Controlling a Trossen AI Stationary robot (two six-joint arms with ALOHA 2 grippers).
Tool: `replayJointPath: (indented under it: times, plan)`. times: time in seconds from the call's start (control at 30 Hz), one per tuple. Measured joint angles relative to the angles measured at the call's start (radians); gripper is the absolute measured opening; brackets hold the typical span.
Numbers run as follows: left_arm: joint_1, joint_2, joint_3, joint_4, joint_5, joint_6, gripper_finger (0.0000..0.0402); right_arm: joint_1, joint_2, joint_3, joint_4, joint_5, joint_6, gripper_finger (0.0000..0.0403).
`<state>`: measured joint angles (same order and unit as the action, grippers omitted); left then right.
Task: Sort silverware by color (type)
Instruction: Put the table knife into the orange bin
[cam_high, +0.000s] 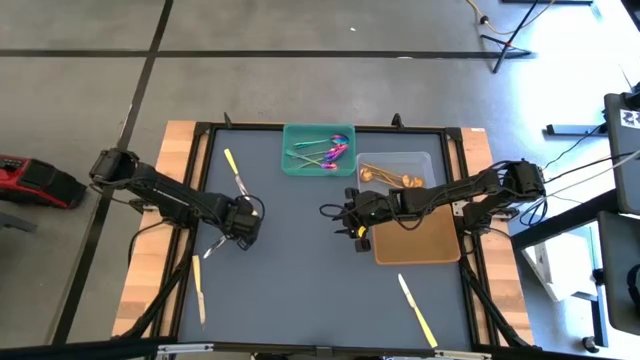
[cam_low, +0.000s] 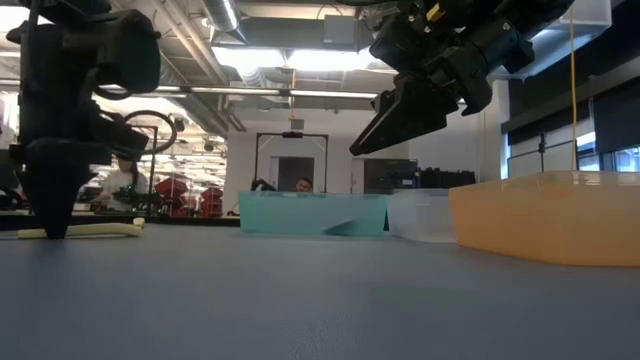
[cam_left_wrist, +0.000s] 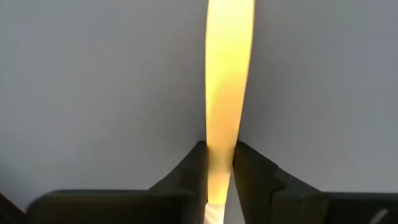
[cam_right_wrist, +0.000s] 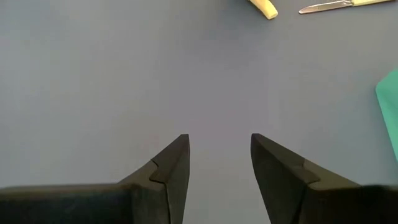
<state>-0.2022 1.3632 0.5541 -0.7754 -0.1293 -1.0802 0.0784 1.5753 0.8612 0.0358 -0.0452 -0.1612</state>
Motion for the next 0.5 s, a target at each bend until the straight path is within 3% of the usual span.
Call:
replayJointPath:
  times: [0.1,0.5]
  plan:
    - [-0.016,0.004,0.015,-0.008,-0.02,0.028,0.004,0.0,0.0,0.0,0.0,0.0,0.0,0.016]
    - [-0.106,0.007,0.206,-0.01,-0.207,0.153,0.0057,0.0,0.0,0.0,-0.001,0.0,-0.001,0.016]
